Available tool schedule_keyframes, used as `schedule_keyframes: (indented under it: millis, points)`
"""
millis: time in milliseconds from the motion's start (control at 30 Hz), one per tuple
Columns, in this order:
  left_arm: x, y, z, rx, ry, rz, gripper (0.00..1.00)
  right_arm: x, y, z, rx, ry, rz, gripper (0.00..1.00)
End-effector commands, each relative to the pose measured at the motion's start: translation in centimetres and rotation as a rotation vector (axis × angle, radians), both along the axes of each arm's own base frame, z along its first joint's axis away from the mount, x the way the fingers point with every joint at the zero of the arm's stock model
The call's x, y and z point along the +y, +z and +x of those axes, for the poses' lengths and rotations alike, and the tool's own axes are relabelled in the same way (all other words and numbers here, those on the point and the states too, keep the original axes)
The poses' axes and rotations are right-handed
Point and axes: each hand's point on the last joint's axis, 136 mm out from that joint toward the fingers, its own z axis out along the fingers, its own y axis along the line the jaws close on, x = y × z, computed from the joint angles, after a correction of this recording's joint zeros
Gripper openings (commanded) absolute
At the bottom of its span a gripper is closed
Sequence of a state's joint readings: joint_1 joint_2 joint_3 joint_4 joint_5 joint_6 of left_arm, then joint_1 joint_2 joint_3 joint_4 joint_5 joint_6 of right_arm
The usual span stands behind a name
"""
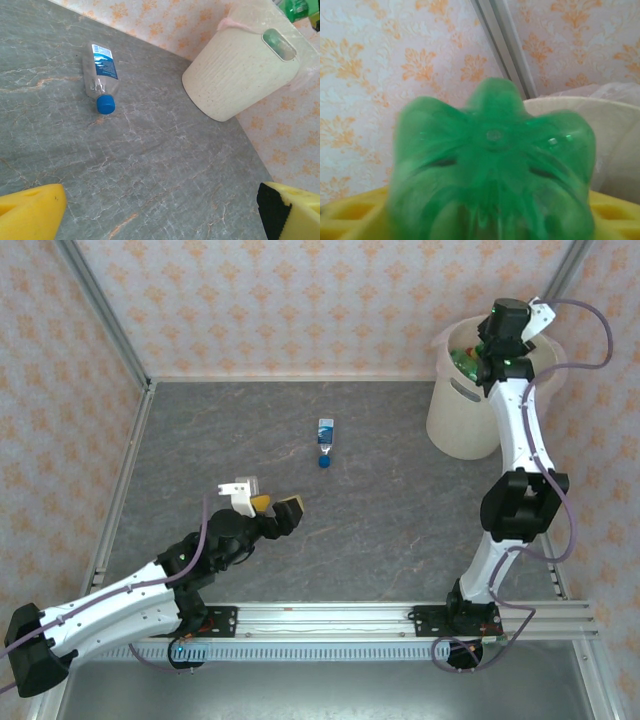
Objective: Put the plastic bottles in the bin
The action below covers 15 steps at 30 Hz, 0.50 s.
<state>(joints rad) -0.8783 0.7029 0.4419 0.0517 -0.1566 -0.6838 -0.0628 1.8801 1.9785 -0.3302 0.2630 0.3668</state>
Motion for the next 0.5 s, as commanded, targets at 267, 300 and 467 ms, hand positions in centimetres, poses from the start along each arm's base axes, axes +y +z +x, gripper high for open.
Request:
schedule_keyframes:
  millis: [267,300,467]
  points:
    - [-0.4,0.3,0.2,0.009,-0.002,0.005,0.99,0.5,2.8,-1.3,-0.035,0.044,0.012,1.00]
    - [-0.4,0.2,0.2,0.010,-0.002,0.003,0.99,0.6,3.1,-1.5,-0.044,0.051,0.019,1.00]
    - [-0.4,-0.1,0.2,0.011,-0.004,0.006,0.99,1.2,4.7,-2.5,-0.081,0.078,0.036,1.00]
